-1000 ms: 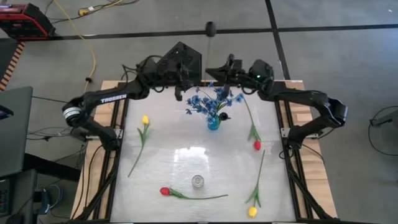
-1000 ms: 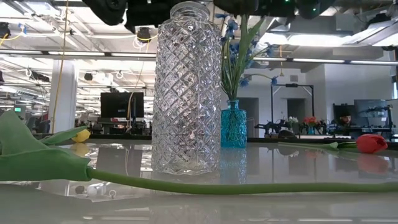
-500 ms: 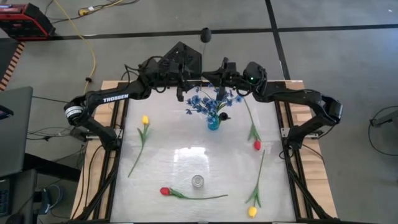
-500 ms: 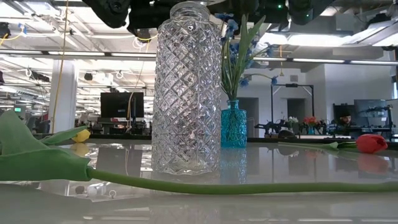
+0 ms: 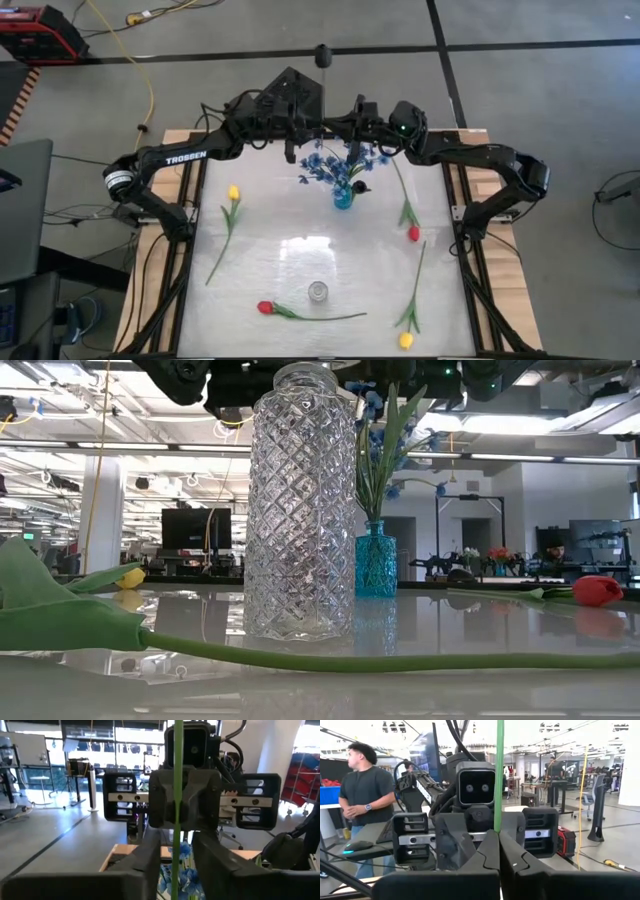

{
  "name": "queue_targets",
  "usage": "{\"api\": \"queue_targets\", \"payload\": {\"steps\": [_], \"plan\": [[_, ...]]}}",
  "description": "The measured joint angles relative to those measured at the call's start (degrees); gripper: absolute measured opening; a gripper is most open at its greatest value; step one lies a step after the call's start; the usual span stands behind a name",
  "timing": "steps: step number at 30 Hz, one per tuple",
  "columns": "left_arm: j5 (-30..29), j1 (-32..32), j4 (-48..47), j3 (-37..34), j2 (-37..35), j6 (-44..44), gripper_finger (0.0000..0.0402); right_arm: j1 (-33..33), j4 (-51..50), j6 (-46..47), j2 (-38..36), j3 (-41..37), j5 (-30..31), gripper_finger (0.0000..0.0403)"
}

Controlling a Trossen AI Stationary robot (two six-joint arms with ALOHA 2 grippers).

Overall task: Sort flowers into vase by color
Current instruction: Put the black flower into the blue vase

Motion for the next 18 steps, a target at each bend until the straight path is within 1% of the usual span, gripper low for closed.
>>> {"api": "queue_targets", "payload": {"steps": [2,4,5,8,14,18], "plan": [[0.0,0.0,-0.1,0.0,0.0,-0.6,0.0061,0.3,0.1,0.0,0.0,0.0,-0.2,0.0016],[0.2,0.0,0.0,0.0,0.0,-0.7,0.0025,0.4,0.2,0.0,0.0,0.0,-0.6,0.0030],[0.2,0.0,0.1,0.0,0.0,-0.7,0.0013,0.4,0.1,0.0,0.0,0.0,-1.4,0.0039],[0.1,0.0,0.7,0.0,0.0,-0.7,0.0005,0.3,0.2,0.0,0.0,0.0,-2.3,0.0067],[-0.4,0.3,2.7,0.0,0.0,-0.9,0.0001,0.1,0.2,0.0,0.0,0.0,-2.6,0.0109],[-0.9,1.7,5.1,0.0,0.1,-3.3,0.0001,-0.6,0.2,0.0,-0.4,0.0,-2.7,0.0155]]}}
